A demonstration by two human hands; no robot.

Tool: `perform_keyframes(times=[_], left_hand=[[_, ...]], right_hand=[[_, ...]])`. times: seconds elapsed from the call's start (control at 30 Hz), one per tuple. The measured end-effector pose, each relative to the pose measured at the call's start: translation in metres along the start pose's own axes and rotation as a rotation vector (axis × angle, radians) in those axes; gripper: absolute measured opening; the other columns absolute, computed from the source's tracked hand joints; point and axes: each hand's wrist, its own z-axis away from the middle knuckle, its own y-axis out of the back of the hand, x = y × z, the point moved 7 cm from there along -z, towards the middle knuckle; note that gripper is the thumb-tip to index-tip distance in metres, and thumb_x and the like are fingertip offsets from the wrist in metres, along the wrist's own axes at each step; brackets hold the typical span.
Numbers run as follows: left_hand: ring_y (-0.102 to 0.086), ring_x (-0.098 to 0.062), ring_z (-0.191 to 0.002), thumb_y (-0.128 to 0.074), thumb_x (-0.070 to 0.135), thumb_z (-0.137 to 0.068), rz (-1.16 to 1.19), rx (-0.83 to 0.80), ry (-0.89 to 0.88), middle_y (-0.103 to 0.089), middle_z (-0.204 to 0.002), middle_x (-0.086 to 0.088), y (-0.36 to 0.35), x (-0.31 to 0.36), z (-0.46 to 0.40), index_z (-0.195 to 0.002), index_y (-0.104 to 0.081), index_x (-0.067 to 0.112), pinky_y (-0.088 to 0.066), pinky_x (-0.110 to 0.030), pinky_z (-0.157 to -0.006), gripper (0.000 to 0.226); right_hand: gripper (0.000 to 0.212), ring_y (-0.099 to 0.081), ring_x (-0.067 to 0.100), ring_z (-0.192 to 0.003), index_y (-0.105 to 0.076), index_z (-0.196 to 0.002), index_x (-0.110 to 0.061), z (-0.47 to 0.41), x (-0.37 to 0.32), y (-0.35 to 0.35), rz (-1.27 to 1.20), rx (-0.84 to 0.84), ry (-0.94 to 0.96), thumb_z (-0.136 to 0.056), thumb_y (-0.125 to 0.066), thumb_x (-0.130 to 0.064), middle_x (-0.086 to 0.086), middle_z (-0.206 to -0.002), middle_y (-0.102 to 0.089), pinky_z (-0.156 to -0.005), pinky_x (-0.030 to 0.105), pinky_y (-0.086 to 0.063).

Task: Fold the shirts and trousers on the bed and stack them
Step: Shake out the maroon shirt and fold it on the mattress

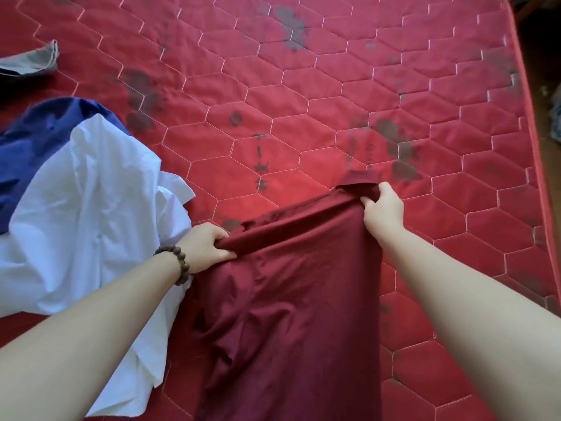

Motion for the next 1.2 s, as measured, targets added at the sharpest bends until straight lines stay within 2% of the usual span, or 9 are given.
perform_keyframes(times=[0.17,0.3,0.53,0.7,0.8,0.9,1.03,1.1,1.2], left_hand=[[-0.055,-0.011,-0.067,-0.079,0.025,-0.076,0.143,0.359,-0.054,-0.061,-0.066,0.008,0.044,0.005,-0.007,-0.068,-0.063,0.025,-0.043,-0.027,-0.065,0.017],[-0.057,-0.013,-0.084,-0.072,0.055,-0.075,-0.074,0.19,0.124,-0.061,-0.083,0.009,0.031,-0.029,0.003,-0.084,-0.059,0.028,-0.049,-0.034,-0.078,0.031],[-0.049,-0.011,-0.069,-0.062,0.049,-0.084,-0.495,0.197,0.071,-0.044,-0.065,0.013,0.053,-0.006,0.041,-0.075,-0.049,0.025,-0.023,-0.025,-0.05,0.03],[-0.056,-0.016,-0.068,-0.061,0.046,-0.084,-0.173,0.178,-0.203,-0.054,-0.062,0.007,0.021,0.06,0.075,-0.075,-0.058,0.019,-0.037,-0.032,-0.058,0.028],[-0.057,-0.012,-0.064,-0.054,0.036,-0.088,0.104,0.076,-0.088,-0.064,-0.065,0.003,-0.001,0.047,0.086,-0.076,-0.067,0.016,-0.048,-0.036,-0.067,0.026],[-0.062,-0.025,-0.096,-0.05,0.013,-0.089,0.005,0.299,0.129,-0.069,-0.1,-0.006,-0.005,0.007,0.097,-0.101,-0.069,0.012,-0.048,-0.038,-0.084,0.023],[-0.053,-0.027,-0.111,-0.059,0.026,-0.09,0.116,0.477,0.285,-0.056,-0.117,-0.01,-0.024,-0.026,0.106,-0.124,-0.052,0.007,-0.043,-0.035,-0.092,0.04],[-0.059,-0.023,-0.098,-0.066,0.046,-0.083,0.233,0.51,0.377,-0.061,-0.104,-0.002,-0.033,-0.033,0.101,-0.11,-0.054,0.013,-0.049,-0.036,-0.084,0.045],[-0.053,-0.021,-0.066,-0.066,0.046,-0.081,0.331,0.556,0.479,-0.054,-0.069,0.002,-0.038,-0.038,0.089,-0.074,-0.045,0.016,-0.042,-0.032,-0.057,0.037]], right_hand=[[0.014,-0.056,0.024,-0.094,-0.054,-0.105,-0.007,-0.017,-0.031,0.013,-0.121,0.089,0.079,-0.091,-0.057,-0.009,0.006,-0.097,-0.061,-0.07,0.017,-0.029],[0.056,-0.041,0.034,-0.127,-0.042,-0.133,-0.007,0.002,-0.024,-0.009,0.215,-0.017,0.025,-0.088,-0.067,-0.029,0.018,-0.136,-0.044,-0.1,0.038,-0.033],[0.049,-0.052,0.034,-0.111,-0.06,-0.126,-0.016,0.126,-0.093,-0.064,0.289,-0.131,0.731,-0.078,-0.07,-0.015,0.012,-0.122,-0.054,-0.09,0.043,-0.042],[0.045,-0.033,0.022,-0.14,-0.062,-0.121,-0.02,0.18,-0.131,-0.105,0.404,-0.428,1.11,-0.077,-0.067,-0.014,-0.001,-0.135,-0.054,-0.117,0.054,-0.012],[0.033,-0.038,0.016,-0.134,-0.064,-0.111,-0.02,0.172,-0.11,-0.107,0.653,-0.564,1.064,-0.084,-0.051,-0.006,-0.005,-0.115,-0.063,-0.119,0.042,-0.001],[0.046,-0.04,0.014,-0.132,-0.066,-0.115,-0.026,0.167,-0.08,-0.107,0.822,-0.767,0.968,-0.084,-0.045,-0.001,-0.007,-0.124,-0.061,-0.115,0.03,-0.009],[0.03,-0.056,0.032,-0.101,-0.071,-0.093,-0.009,0.16,-0.103,-0.097,0.503,-0.464,0.978,-0.077,-0.05,0.004,0.007,-0.104,-0.068,-0.092,0.037,-0.041],[0.032,-0.053,0.034,-0.11,-0.066,-0.109,-0.007,0.157,-0.12,-0.107,0.399,-0.356,0.966,-0.082,-0.052,0.003,0.01,-0.119,-0.063,-0.097,0.039,-0.04],[0.058,-0.025,0.024,-0.142,-0.039,-0.145,-0.023,0.157,-0.131,-0.151,0.534,-0.539,0.945,-0.091,-0.058,-0.014,0.003,-0.152,-0.035,-0.118,0.044,-0.015]])
